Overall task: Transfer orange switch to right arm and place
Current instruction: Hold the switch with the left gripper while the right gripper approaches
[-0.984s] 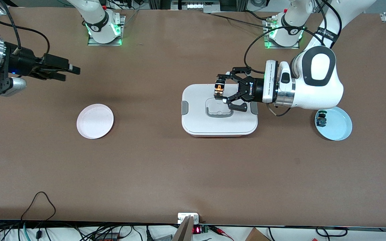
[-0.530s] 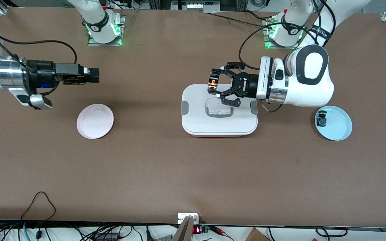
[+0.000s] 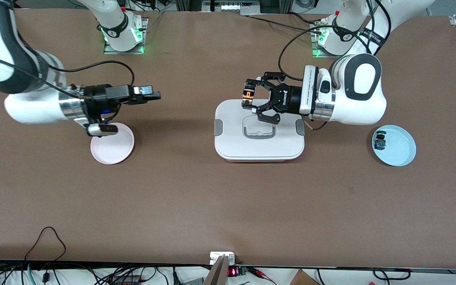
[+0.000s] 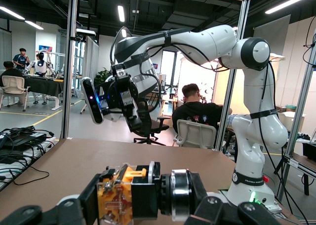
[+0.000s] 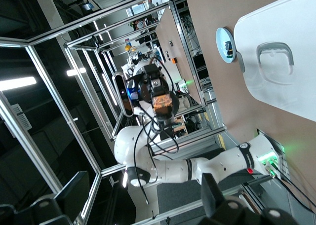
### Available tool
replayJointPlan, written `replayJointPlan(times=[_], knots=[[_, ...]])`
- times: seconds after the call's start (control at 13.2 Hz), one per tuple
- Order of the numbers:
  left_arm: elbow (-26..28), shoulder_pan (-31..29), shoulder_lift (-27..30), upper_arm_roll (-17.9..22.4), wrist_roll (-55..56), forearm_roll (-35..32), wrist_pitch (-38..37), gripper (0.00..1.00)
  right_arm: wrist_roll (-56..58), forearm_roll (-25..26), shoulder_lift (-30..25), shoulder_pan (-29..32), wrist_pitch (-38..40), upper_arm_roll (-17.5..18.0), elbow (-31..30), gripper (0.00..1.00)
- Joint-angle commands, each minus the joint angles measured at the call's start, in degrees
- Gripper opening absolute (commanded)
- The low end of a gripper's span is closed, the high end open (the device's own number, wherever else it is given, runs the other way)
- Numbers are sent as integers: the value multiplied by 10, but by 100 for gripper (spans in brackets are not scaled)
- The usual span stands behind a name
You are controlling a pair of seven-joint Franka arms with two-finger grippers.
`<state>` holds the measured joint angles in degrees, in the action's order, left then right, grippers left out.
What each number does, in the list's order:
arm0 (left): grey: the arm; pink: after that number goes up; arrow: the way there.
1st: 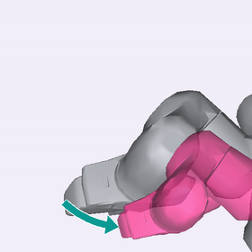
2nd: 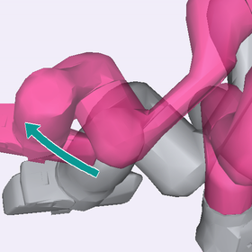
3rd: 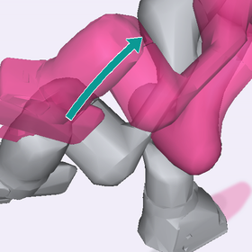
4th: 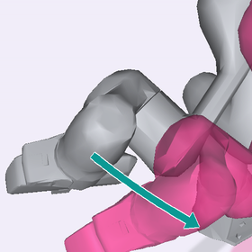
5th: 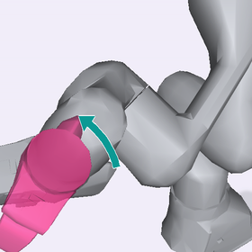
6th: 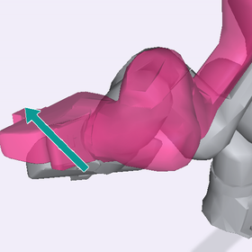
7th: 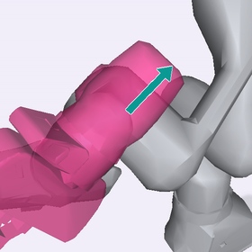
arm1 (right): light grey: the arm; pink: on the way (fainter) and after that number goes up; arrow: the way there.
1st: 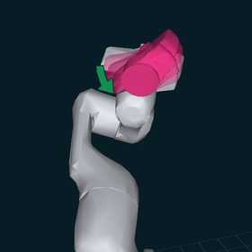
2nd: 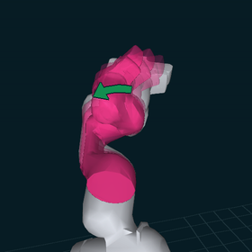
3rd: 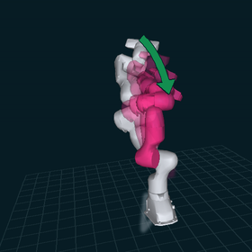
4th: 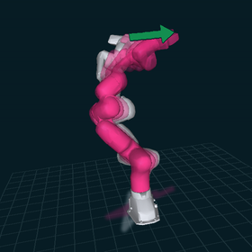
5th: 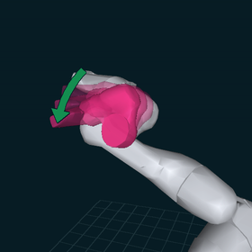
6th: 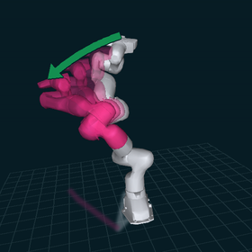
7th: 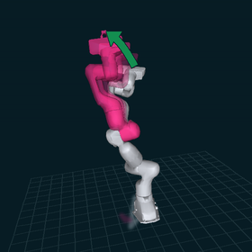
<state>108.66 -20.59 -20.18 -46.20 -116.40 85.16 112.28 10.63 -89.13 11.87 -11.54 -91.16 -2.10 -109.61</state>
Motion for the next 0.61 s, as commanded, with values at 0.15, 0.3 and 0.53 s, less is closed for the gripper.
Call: replayJointPlan(times=[0.15, 0.3, 0.53], knots=[[6, -4, 5, -6, -19, 26, 2, 0, 31, -71, 22, -67, -40, -3, -7, 100], [6, -4, 4, -6, -19, 26, 2, 0, 39, -100, 27, -92, -75, -3, -6, 100], [6, -4, 4, -6, -19, 26, 2, 0, 75, -161, 47, -131, -94, -4, -5, 100]])
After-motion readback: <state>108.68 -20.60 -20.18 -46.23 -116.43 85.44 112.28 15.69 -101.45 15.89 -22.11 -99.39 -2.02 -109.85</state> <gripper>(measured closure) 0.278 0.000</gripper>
